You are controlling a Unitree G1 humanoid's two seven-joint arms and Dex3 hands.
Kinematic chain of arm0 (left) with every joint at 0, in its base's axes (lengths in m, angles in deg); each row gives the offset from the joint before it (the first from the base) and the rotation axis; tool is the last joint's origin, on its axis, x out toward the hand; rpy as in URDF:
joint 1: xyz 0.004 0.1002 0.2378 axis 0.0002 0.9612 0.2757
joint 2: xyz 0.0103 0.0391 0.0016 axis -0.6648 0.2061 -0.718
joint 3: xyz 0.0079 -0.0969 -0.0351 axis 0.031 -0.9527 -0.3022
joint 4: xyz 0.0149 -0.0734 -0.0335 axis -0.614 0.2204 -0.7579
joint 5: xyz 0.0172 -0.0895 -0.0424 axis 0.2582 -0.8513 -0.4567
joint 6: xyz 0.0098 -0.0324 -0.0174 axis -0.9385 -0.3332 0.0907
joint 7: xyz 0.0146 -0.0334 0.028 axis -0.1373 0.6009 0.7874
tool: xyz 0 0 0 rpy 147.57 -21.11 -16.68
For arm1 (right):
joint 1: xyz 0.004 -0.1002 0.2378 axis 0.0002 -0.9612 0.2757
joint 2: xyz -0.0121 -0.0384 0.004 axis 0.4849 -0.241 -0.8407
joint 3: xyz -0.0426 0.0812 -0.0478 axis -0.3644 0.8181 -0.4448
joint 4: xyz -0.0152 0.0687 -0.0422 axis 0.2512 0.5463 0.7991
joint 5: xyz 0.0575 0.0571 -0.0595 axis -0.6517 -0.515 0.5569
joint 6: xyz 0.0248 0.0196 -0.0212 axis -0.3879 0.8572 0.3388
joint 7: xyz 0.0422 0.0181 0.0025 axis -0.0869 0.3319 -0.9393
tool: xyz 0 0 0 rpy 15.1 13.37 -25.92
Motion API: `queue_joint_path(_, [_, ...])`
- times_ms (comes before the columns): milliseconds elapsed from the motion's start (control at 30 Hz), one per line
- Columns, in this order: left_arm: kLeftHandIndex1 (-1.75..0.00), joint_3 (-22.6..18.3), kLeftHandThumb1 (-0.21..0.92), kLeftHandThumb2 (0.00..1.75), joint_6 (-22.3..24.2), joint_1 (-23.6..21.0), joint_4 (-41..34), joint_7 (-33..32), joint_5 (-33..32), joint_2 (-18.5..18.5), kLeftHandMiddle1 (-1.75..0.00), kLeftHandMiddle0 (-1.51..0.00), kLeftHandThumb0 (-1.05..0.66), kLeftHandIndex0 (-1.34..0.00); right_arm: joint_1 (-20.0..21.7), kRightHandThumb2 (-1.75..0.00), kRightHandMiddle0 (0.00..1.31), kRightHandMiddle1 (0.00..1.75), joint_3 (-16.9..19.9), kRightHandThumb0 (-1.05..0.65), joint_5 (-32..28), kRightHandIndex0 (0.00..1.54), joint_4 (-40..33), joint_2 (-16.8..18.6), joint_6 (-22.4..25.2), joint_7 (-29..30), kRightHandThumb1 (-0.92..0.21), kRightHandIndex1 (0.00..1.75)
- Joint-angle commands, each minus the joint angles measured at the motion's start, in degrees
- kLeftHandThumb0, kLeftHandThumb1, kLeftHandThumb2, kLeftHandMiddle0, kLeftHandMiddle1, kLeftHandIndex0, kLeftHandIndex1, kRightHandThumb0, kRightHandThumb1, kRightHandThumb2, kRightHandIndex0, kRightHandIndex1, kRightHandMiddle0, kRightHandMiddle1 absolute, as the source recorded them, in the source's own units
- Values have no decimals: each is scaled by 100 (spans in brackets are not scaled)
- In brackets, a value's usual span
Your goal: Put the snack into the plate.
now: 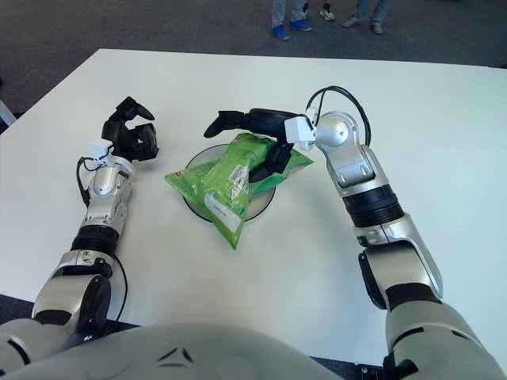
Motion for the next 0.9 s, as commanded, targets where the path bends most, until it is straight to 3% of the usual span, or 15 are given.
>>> queue_joint_path(0, [-175,2,35,128,-39,545,359,38,-34,176,-175,-133,-47,-59,206,-67,0,34,99,-92,-198,0,208,42,-132,-112,-51,5])
queue_joint_path(200, [-175,13,35,128,-131,533,406,54,-12,172,-175,-133,-47,-59,579,-66,0,16,490,-95,-477,0,687,-219,-592,-329,-51,1])
queue_joint_path(600, [-175,-2,34,129,-121,513,453,28,-3,172,-175,-133,-47,-60,718,-64,0,1,711,-97,-596,0,832,-283,-738,-347,-55,0])
queue_joint_path(867, [-175,-12,34,129,-129,495,491,83,-43,160,-175,-133,-47,-60,787,-63,0,0,942,-97,-1038,0,862,-462,-223,-698,-56,0])
